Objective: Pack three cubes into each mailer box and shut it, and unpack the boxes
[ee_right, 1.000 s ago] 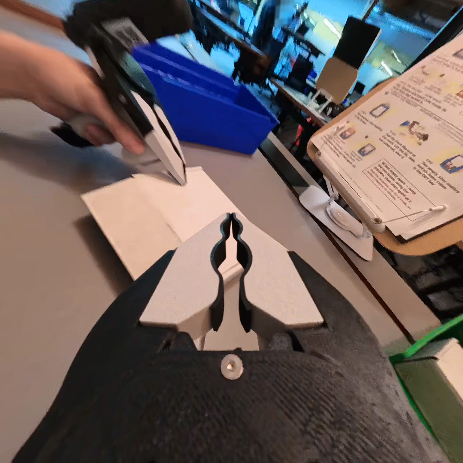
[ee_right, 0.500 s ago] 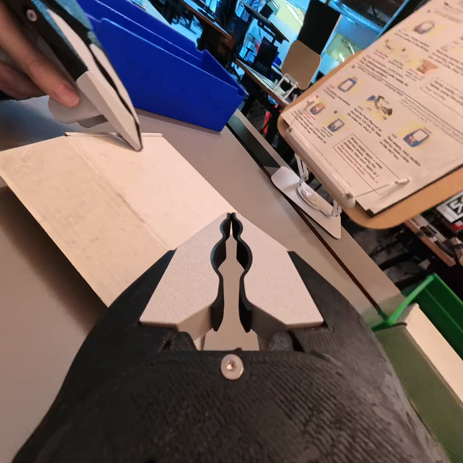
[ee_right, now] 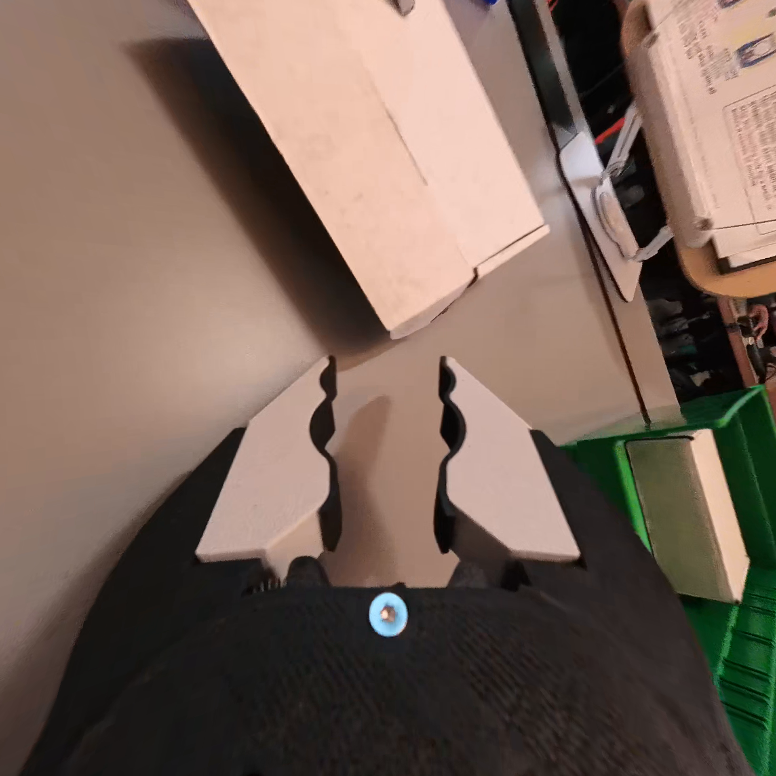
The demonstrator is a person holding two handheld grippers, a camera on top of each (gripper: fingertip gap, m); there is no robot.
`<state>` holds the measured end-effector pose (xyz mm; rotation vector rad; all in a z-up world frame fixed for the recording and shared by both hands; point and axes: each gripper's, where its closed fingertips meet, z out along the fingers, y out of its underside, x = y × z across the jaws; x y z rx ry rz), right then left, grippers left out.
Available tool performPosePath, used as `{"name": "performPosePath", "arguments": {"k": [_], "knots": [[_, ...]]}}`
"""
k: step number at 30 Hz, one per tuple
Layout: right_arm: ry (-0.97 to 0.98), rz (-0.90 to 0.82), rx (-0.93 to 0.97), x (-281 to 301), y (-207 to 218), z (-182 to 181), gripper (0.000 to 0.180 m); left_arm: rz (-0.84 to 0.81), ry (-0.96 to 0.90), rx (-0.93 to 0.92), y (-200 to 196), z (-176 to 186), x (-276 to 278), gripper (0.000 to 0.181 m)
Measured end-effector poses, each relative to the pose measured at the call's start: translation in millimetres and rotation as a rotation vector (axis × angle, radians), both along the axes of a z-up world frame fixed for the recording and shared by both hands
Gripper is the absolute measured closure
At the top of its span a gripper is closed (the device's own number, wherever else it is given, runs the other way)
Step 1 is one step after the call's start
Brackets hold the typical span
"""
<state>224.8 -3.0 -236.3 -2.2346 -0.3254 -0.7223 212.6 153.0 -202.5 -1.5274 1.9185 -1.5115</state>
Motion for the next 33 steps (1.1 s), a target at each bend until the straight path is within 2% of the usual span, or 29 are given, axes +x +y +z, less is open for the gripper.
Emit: {"name": "performPosePath", "arguments": {"k": [1, 8, 10, 14, 18, 26, 30, 33], "knots": [[-0.001, -0.009, -0.019, 2, 2, -5, 0.142, -0.002, 0.002, -0.003, 0, 0, 0, 0.181], [-0.030, -0.039, 0.091, 6, 24, -2, 0.151, -0.008, 0.003, 0.038, 0, 0, 0, 0.181], [-0.078, -0.071, 0.076, 13, 22, 0, 0.168, -0.012, 0.003, 0.032, 0, 0, 0, 0.181], [0.048, -0.075, 0.122, 6, 22, 2, 0.170, -0.010, 0.009, 0.006, 1, -1, 5, 0.181], [0.128, -0.060, 0.165, -1, 17, 4, 0.170, -0.050, 0.034, 0.001, -6, -1, 12, 0.181], [-0.027, -0.152, 0.068, 30, -12, -1, 0.168, -0.103, 0.050, 0.066, -33, -1, 37, 0.181], [-0.046, -0.103, 0.004, 38, -13, -7, 0.152, -0.103, 0.053, 0.112, -36, -1, 45, 0.181], [-0.006, -0.065, 0.029, 34, -24, 6, 0.136, -0.087, 0.045, 0.115, -36, -1, 46, 0.181]]}}
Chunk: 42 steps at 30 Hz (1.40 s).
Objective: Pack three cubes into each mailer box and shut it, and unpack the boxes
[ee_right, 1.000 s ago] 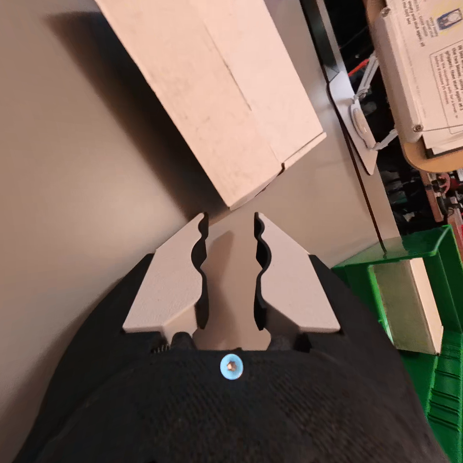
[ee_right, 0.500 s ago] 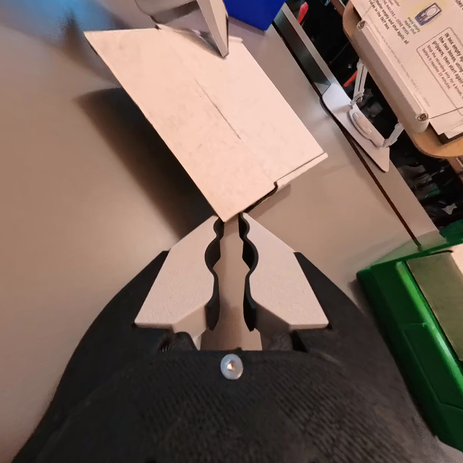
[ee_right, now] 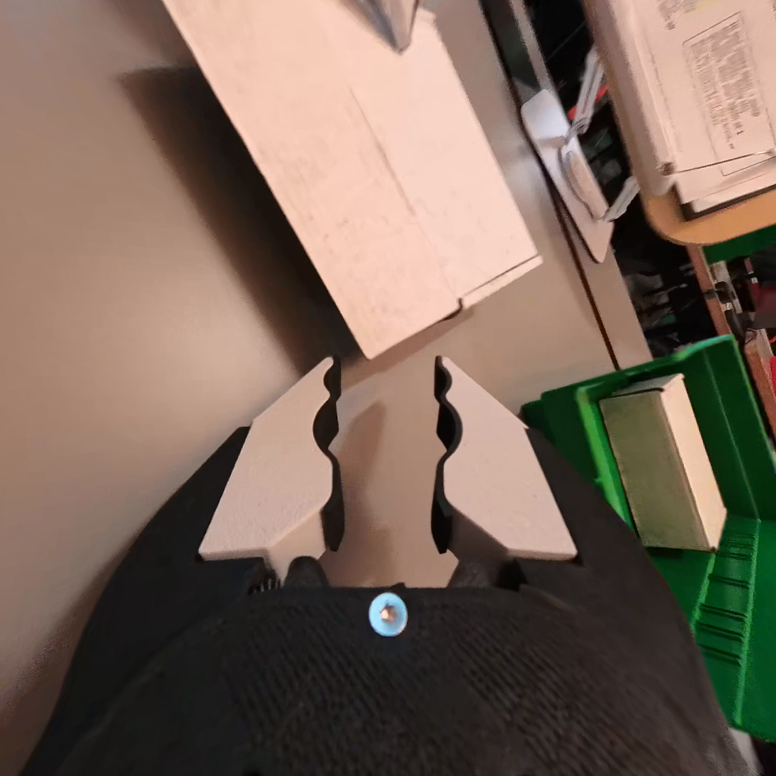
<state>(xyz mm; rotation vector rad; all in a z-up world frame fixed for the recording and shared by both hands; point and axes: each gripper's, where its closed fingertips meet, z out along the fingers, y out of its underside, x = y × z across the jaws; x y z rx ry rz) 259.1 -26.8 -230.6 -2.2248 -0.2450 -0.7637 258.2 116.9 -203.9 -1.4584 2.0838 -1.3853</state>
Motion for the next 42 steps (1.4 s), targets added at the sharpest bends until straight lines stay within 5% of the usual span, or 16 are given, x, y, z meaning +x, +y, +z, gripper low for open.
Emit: {"name": "performPosePath", "arguments": {"k": [3, 7, 12, 17, 38, 42], "knots": [[0.090, 0.078, 0.178, -11, -12, 38, 0.141, 0.013, -0.017, 0.009, 0, 0, 0, 0.181], [0.081, 0.073, 0.431, 32, 9, 102, 0.180, 0.024, -0.030, 0.034, -1, 0, 2, 0.181], [0.053, 0.189, 0.227, 64, 74, 75, 0.180, 0.027, -0.039, 0.052, -8, 0, 13, 0.181], [-0.065, 0.148, 0.037, 77, 74, 30, 0.180, 0.018, -0.064, 0.044, -9, 0, 14, 0.181], [-0.239, 0.129, 0.025, 79, 73, 33, 0.180, 0.027, -0.224, 0.064, -13, 24, 6, 0.181], [-0.227, 0.127, 0.037, 79, 73, 33, 0.180, 0.038, -0.303, 0.238, -1, 33, -25, 0.157]]}}
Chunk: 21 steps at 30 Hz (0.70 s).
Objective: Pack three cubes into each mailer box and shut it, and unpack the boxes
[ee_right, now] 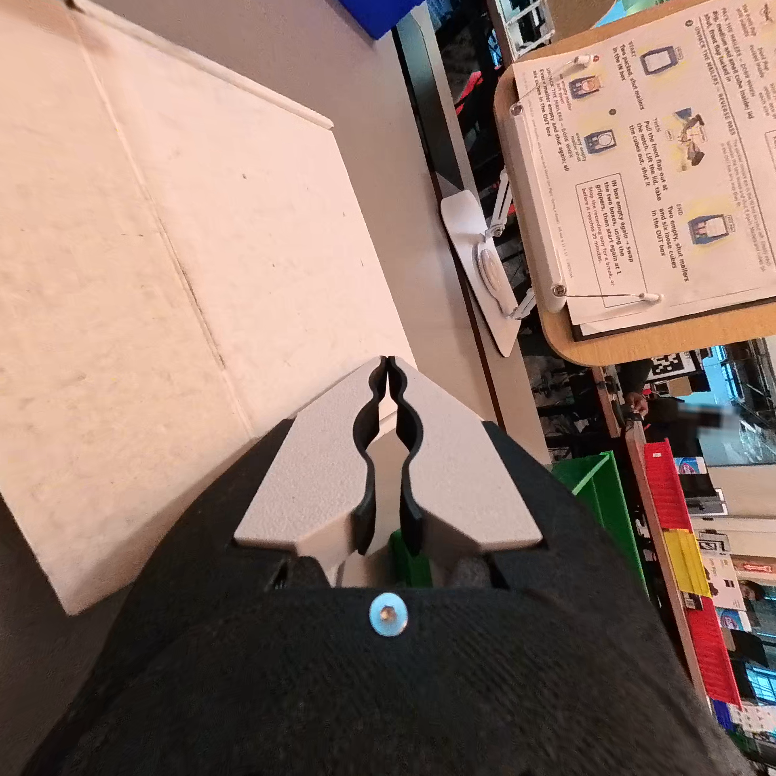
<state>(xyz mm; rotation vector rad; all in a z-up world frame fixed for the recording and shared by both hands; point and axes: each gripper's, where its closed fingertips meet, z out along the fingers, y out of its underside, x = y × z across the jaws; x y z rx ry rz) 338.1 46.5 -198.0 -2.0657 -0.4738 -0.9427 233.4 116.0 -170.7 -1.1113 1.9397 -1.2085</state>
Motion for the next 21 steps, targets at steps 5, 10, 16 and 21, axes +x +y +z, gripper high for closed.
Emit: {"name": "performPosePath", "arguments": {"k": [5, 10, 16, 21], "knots": [[0.019, -0.005, 0.008, 0, 0, 0, 0.180, -0.035, 0.079, 0.223, -7, -34, -59, 0.143], [0.024, -0.013, 0.003, 1, 0, 0, 0.180, 0.035, 0.189, 0.217, -42, -68, -76, 0.135], [0.021, -0.017, 0.006, 1, 0, 0, 0.180, 0.164, 0.262, 0.118, -49, -81, -57, 0.149], [0.013, -0.021, 0.003, 1, 1, 0, 0.180, 0.245, 0.271, 0.171, -36, -84, -49, 0.164]]}}
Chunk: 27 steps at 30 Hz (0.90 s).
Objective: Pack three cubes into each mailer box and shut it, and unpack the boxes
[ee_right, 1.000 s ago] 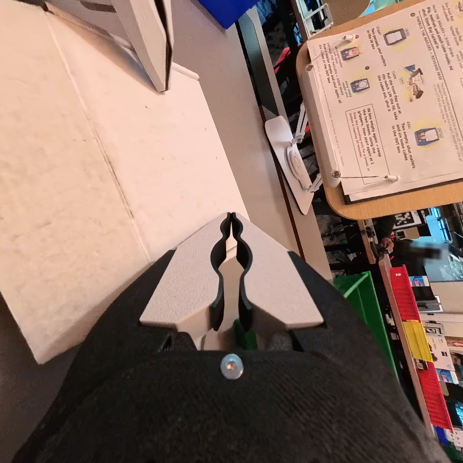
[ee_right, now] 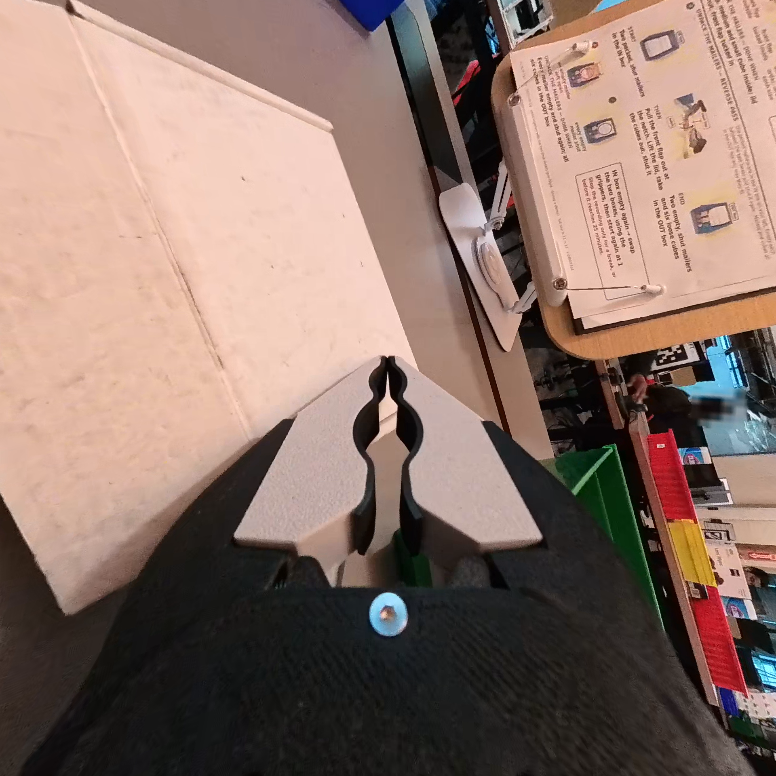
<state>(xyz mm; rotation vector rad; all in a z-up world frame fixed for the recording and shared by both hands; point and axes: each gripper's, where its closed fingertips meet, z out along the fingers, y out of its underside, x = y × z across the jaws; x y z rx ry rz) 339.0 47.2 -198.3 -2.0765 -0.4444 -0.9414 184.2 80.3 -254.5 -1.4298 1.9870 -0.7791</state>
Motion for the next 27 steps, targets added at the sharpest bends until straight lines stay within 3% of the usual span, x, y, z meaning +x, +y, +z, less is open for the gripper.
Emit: {"name": "performPosePath", "arguments": {"k": [5, 13, 20, 27], "knots": [[0.004, 0.000, 0.008, 0, 0, 0, 0.180, 0.024, -0.011, 0.093, 12, 3, -2, 0.162], [0.010, -0.008, 0.009, 0, 0, 0, 0.180, 0.018, -0.044, 0.101, 12, 2, 13, 0.175], [0.021, -0.006, 0.013, 0, 0, 0, 0.180, -0.049, -0.004, -0.044, 8, 1, 12, 0.172], [0.024, -0.011, 0.011, 0, 0, 0, 0.180, -0.136, 0.001, -0.050, 8, 1, 12, 0.170]]}}
